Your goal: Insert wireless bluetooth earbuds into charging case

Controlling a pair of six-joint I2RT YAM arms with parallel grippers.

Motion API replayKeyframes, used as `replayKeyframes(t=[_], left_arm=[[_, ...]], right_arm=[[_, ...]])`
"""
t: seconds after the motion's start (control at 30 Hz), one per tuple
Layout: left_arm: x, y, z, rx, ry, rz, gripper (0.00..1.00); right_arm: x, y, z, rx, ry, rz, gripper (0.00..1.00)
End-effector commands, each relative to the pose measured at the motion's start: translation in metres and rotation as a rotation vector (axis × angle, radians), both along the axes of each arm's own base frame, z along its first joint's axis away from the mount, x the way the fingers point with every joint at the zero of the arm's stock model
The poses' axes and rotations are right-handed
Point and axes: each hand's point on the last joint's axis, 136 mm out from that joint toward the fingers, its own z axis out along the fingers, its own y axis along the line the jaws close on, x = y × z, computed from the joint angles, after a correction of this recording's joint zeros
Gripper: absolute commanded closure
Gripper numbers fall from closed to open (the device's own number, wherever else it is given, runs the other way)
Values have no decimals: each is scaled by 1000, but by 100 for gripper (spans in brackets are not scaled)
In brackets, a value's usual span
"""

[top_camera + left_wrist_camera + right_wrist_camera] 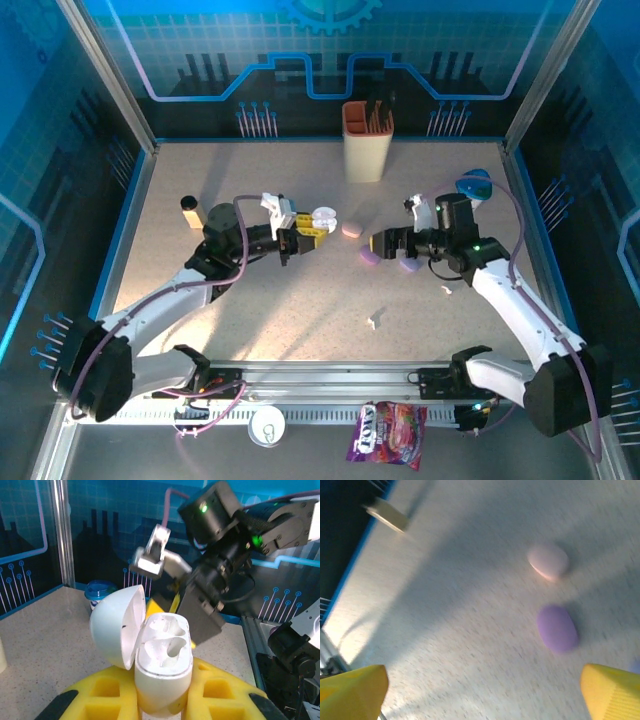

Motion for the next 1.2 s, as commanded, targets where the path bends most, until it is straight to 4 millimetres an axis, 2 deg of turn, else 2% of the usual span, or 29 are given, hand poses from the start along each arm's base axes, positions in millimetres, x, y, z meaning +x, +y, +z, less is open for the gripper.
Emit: replayKeyframes(t=[0.0, 0.13, 0.27, 0.47, 0.53, 0.8, 1.17], left_arm=[[-10, 3, -6, 50, -60, -3, 100], [-16, 8, -19, 87, -93, 8, 100], [-22, 14, -34, 129, -94, 24, 100], [-37, 18, -49, 179, -94, 20, 100], [-40, 18, -54, 190, -114, 22, 100], [-44, 18, -62, 216, -133, 15, 100], [-46, 18, -66, 226, -139, 14, 100]], right_arm=[[-25, -28, -55, -172, 235, -143, 6], [-54, -37, -89, -309, 394, -181, 9], [-79, -36, -109, -469, 499, -185, 10], [-100, -11, -131, -593, 587, -131, 25], [-100, 3, -132, -599, 594, -110, 30], [-102, 31, -142, -647, 643, -81, 49], [-116, 42, -160, -665, 748, -34, 65]])
